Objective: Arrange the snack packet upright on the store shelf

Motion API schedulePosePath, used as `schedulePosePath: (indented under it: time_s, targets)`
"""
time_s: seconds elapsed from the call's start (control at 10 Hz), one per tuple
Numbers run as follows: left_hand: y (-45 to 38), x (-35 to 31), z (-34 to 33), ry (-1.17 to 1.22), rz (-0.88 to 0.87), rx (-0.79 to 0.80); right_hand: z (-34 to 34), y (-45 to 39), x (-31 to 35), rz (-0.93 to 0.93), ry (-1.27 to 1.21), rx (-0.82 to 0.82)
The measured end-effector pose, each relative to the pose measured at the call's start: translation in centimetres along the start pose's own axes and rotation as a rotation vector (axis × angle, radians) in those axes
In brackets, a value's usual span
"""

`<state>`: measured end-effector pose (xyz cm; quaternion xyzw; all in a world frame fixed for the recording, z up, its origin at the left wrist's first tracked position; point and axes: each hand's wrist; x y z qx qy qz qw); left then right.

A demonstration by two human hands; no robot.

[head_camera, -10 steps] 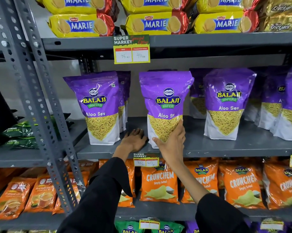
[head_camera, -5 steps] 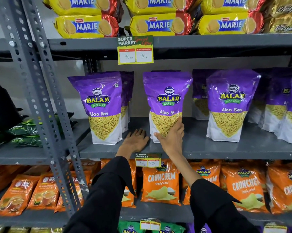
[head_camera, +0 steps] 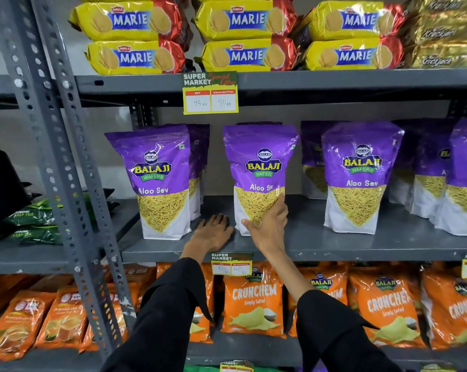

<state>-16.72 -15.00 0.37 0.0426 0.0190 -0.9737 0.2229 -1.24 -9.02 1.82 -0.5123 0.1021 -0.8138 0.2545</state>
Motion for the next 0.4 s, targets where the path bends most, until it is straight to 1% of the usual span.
schedulePosePath:
  time_s: [0.2,0.3,0.4]
  targets:
    - [0.05,-0.01,0.12,0.001,0.001,0.007,-0.52,-0.11,-0.13,-0.013,0.042,-0.014]
    - [0.22,-0.06,0.08,0.012,0.001,0.007,-0.03,-0.15,0.28,-0.027,0.020,-0.007]
    - [0.04,-0.09,0.11,0.031,-0.007,-0.019,0.12,0.50,0.02,0.005,-0.061,-0.036]
Point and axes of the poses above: each hand's wrist, its own y-axis away from the middle knuckle, its own z-axis out of the back of the hand, x = y × z, and after that the axes turned 2 degrees about x, right-handed
